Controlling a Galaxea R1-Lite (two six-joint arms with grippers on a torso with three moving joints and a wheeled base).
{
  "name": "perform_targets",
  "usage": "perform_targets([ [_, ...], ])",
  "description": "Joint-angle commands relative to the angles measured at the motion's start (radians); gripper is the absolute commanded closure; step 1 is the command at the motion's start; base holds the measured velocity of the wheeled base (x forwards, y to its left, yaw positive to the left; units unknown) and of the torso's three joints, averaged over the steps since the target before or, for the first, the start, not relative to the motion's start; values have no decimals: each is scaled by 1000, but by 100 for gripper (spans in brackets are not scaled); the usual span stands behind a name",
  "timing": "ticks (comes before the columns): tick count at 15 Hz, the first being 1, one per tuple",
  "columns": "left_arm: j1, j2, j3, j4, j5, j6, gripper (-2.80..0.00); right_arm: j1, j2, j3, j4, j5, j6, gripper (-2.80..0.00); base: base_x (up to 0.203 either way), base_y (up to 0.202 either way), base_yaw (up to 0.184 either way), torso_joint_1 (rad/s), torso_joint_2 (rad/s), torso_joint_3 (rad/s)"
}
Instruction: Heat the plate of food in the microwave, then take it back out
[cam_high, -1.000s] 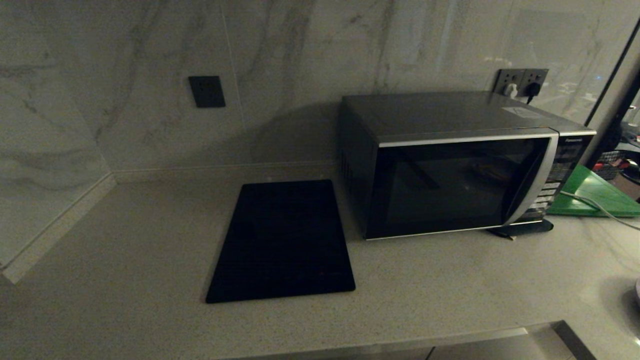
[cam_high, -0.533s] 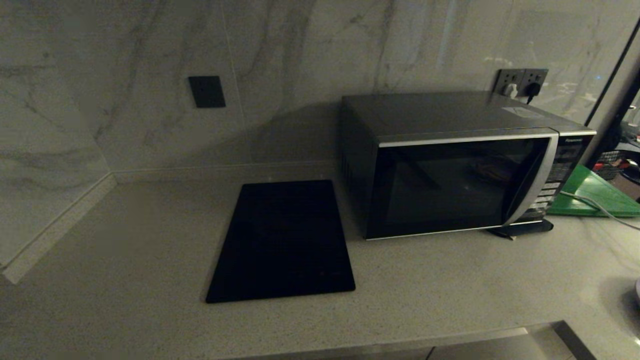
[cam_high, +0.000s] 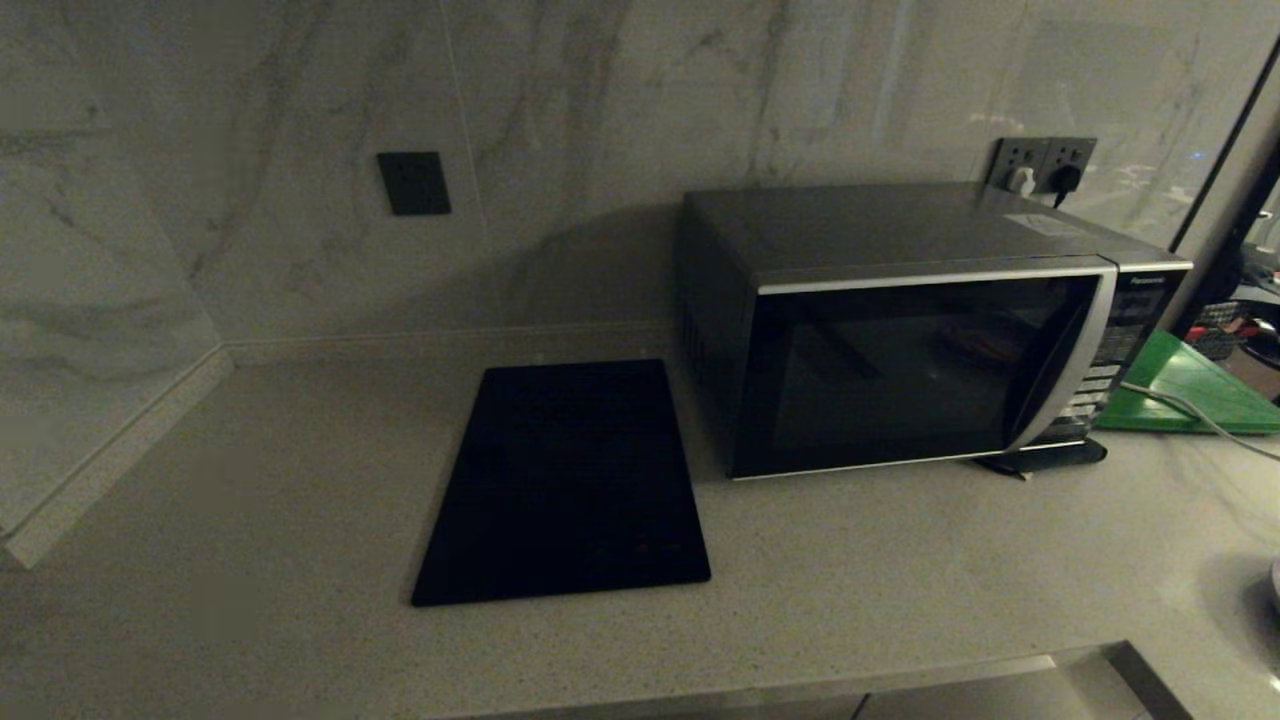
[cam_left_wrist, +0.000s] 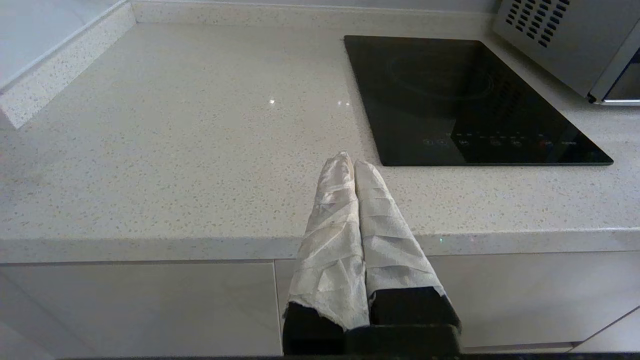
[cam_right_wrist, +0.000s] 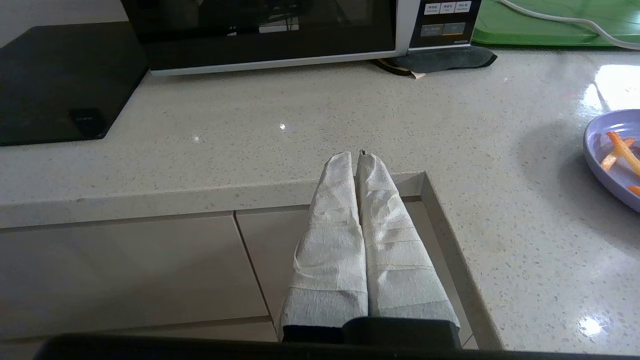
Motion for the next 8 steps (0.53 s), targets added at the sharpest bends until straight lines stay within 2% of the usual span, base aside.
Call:
perform_targets([
  [1,0,2,0,0,1,-1,0,0,1,0,3,-1,1,0,0,0,0,0,0,0],
  [8,0,2,0,0,1,-1,0,0,1,-2,7,2,-5,0,0,0,0,0,0,0],
])
